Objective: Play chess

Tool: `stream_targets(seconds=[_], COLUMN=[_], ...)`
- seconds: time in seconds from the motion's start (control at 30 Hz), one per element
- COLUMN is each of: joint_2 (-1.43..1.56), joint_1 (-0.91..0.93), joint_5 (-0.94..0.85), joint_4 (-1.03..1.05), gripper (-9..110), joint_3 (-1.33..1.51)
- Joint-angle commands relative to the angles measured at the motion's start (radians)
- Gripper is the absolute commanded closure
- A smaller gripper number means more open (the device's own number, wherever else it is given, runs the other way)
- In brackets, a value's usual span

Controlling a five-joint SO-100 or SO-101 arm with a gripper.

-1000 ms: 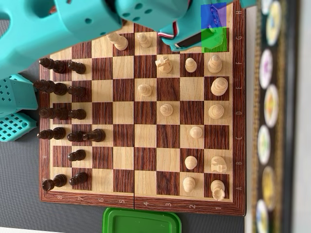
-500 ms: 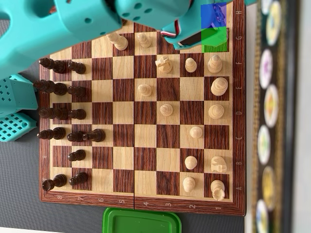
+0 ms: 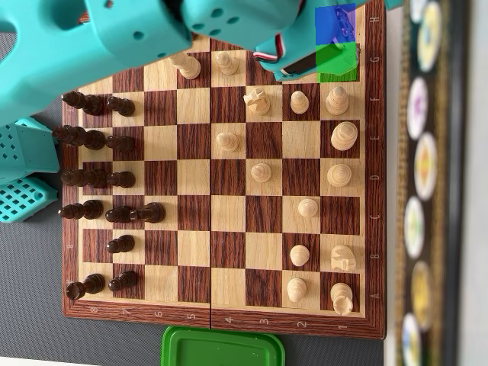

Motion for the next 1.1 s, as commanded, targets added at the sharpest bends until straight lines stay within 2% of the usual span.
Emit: stream_targets(seconds=[0.0, 0.53, 0.7, 1.07], joint_2=[0.032, 0.029, 0.029, 0.029], joint_1=[0.009, 0.009, 0.009, 0.008], joint_5=[-0.005, -0.005, -0.005, -0.005], joint_4=[-0.003, -0.003, -0.003, -0.003], gripper=[93, 93, 87, 87], joint_3=[-0.008, -0.008, -0.008, -0.008])
